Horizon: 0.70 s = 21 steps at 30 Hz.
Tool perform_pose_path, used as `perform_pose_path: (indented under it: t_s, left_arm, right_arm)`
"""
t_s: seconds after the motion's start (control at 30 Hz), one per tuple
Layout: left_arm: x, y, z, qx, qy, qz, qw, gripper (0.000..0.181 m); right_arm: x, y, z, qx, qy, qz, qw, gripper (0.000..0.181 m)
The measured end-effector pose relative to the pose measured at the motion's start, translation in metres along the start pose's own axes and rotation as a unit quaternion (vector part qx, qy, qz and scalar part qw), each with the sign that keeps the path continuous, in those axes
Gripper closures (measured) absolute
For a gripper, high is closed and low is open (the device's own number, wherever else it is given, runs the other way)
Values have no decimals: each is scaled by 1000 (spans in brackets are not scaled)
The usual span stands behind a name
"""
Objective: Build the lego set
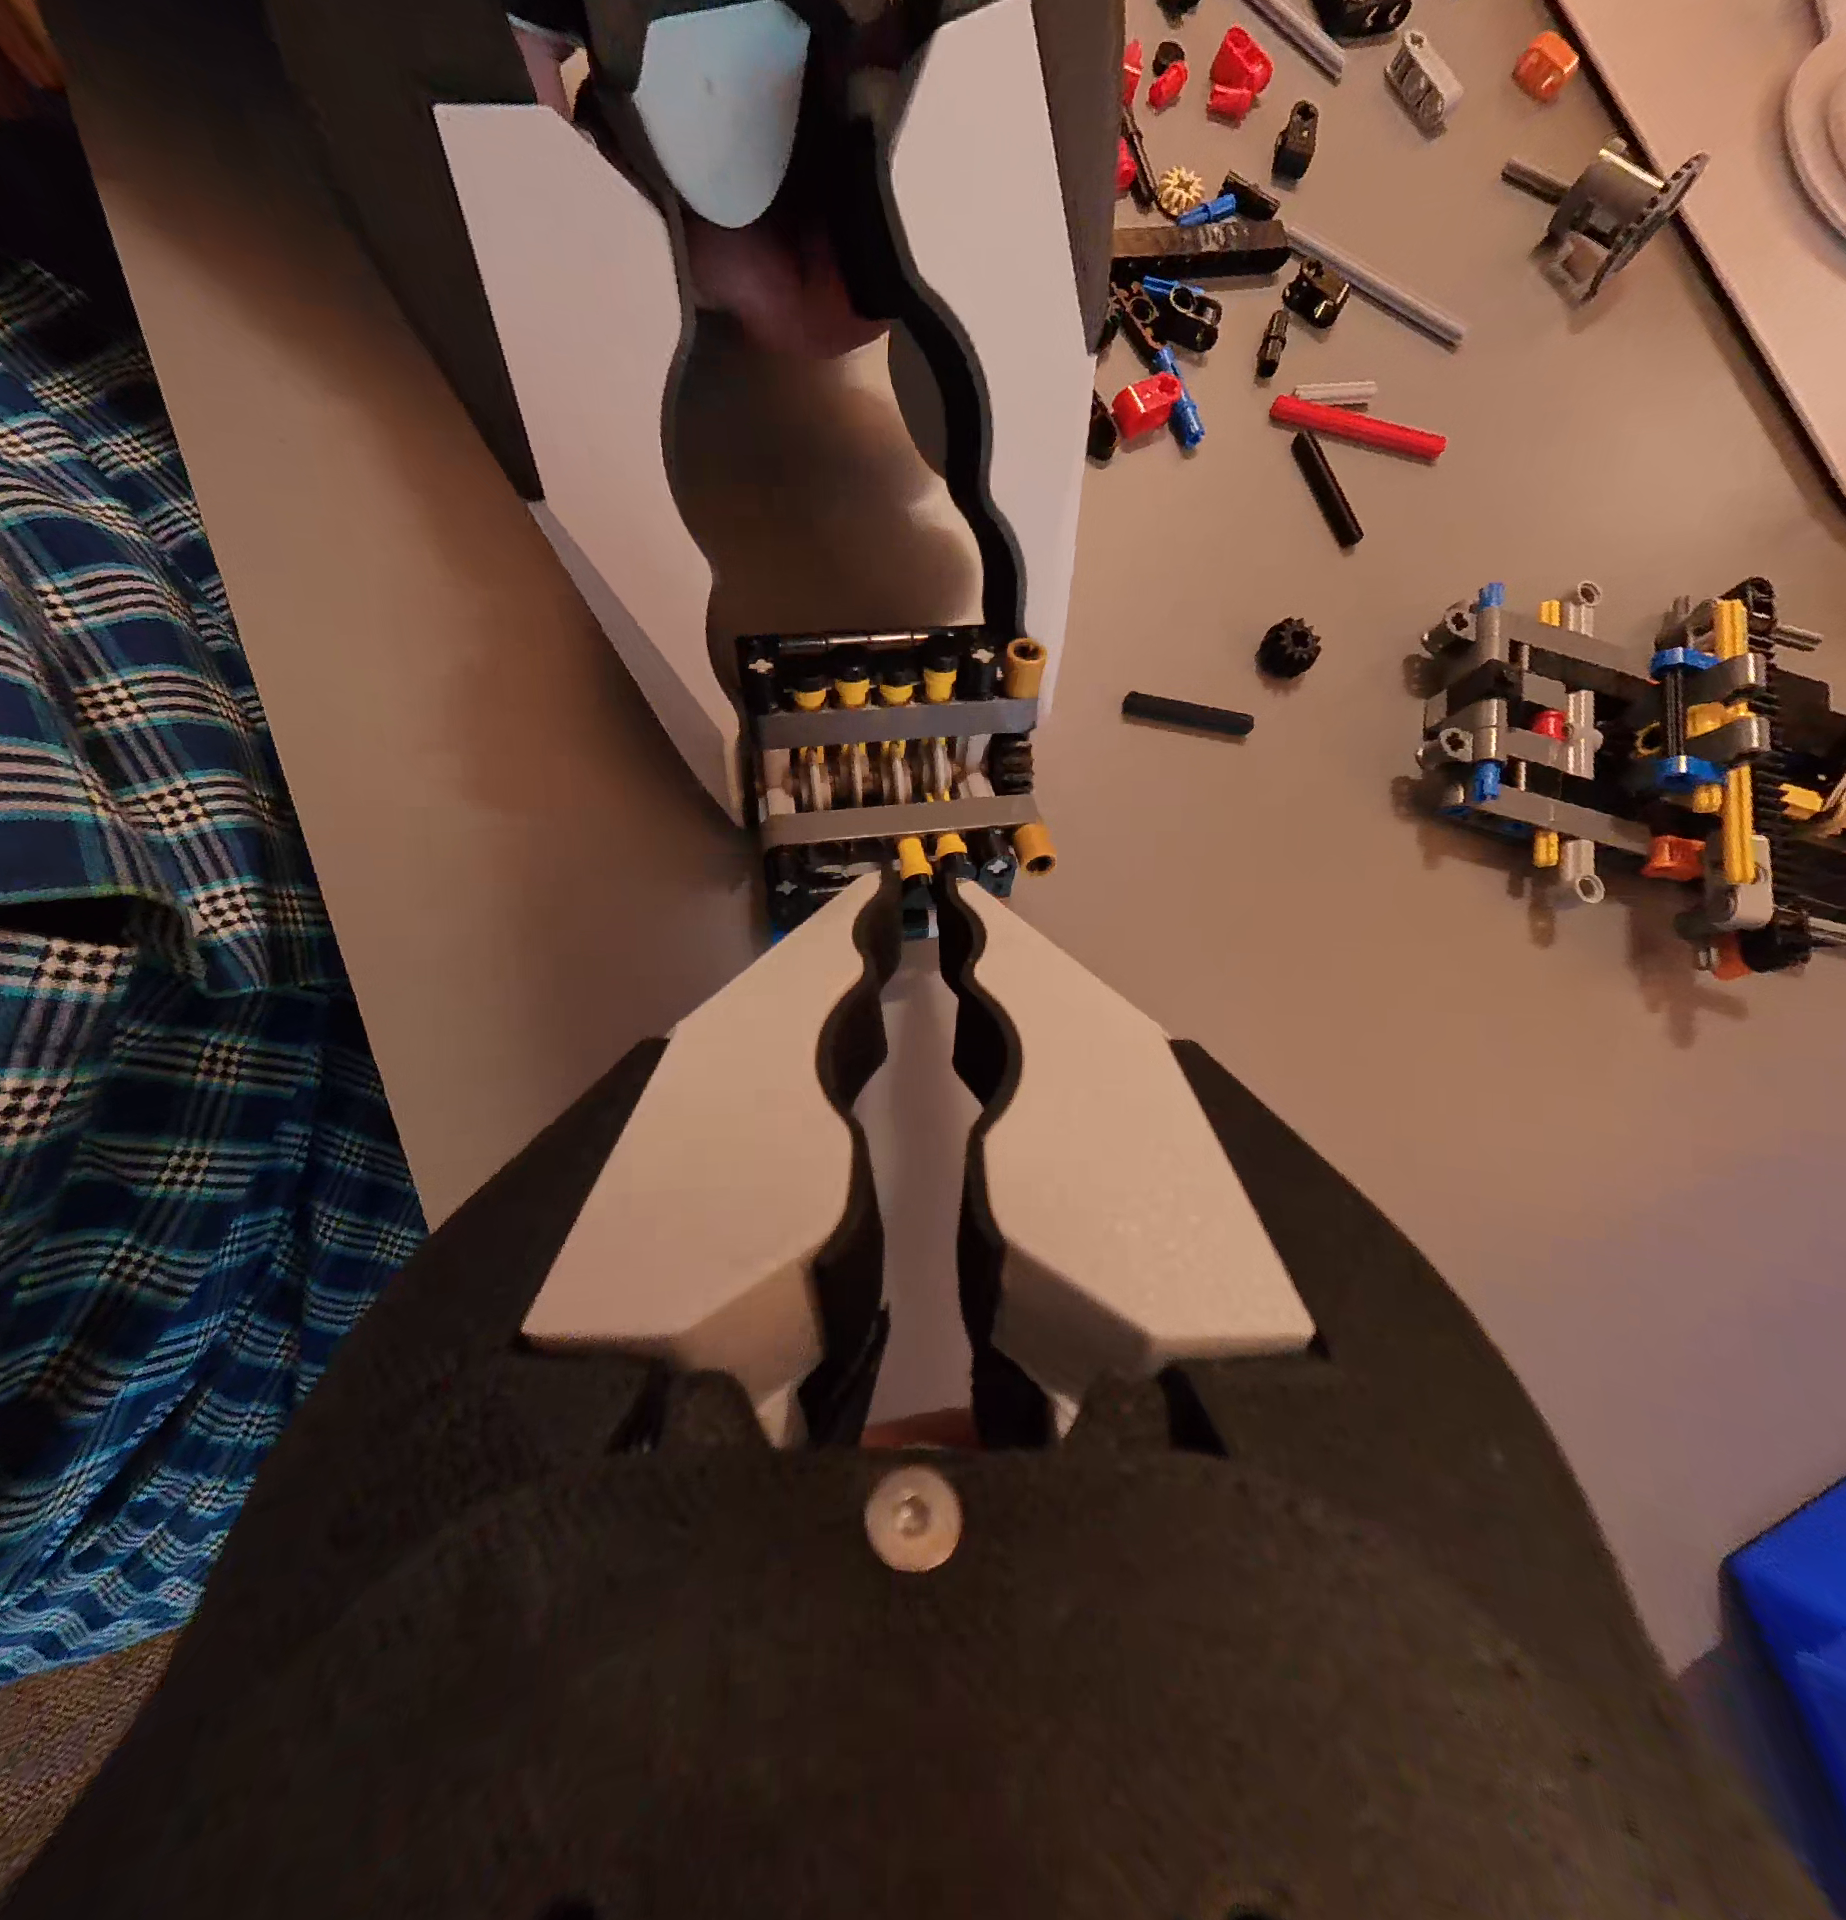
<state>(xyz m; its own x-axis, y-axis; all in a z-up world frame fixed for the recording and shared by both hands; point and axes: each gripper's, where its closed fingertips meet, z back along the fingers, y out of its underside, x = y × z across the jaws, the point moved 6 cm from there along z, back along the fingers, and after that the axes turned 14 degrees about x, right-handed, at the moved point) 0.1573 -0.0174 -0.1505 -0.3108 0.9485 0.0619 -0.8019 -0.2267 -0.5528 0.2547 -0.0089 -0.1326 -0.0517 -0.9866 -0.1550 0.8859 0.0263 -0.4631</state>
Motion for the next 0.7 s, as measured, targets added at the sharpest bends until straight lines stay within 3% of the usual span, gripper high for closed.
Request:
perform_pose_path:
  t_s: [0.7]
  left_arm:
    - [-1,1,-1,7,-1,-6,1000,125]
  right_arm:
    - [0,-1,-2,-4,-8,-12,1000,177]
